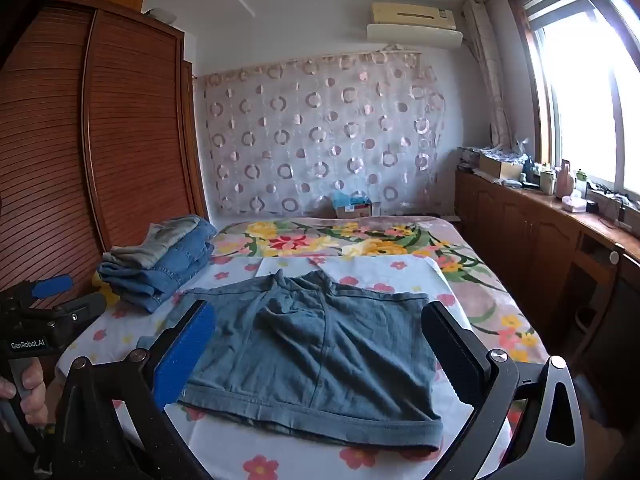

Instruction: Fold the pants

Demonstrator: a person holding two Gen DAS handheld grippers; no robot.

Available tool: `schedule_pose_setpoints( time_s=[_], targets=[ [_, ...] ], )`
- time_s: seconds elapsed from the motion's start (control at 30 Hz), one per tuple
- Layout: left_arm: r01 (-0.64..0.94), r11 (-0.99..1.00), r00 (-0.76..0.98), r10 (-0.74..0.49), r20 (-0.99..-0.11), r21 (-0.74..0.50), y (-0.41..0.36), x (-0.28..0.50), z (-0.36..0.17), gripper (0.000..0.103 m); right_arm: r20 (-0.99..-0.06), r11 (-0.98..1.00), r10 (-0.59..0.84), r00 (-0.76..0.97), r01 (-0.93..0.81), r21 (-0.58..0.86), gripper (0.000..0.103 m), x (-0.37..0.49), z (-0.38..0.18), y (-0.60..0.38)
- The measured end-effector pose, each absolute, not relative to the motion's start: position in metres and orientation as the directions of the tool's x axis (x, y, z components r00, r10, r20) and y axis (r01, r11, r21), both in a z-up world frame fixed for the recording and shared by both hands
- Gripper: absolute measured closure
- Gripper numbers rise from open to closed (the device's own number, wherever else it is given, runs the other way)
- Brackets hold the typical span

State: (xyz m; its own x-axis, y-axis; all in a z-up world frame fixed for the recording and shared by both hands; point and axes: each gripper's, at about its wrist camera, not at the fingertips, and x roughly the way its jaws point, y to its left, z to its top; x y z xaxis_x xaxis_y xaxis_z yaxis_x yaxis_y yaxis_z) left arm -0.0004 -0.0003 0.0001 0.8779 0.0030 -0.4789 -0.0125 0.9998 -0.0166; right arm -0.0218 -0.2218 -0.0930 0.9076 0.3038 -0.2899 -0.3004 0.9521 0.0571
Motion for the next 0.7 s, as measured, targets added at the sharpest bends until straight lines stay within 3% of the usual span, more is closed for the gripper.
schedule_pose_setpoints(
  time_s=[0.7],
  targets=[
    [-0.015, 1.0, 0.88, 0.006, -0.475, -0.015, 0.0004, -0.0031, 0.0018, 0.0, -0.294, 0.953, 0.3, 0.908, -0.296, 0.058, 0.001, -0.0234, -0.0931, -0.2228]
  ],
)
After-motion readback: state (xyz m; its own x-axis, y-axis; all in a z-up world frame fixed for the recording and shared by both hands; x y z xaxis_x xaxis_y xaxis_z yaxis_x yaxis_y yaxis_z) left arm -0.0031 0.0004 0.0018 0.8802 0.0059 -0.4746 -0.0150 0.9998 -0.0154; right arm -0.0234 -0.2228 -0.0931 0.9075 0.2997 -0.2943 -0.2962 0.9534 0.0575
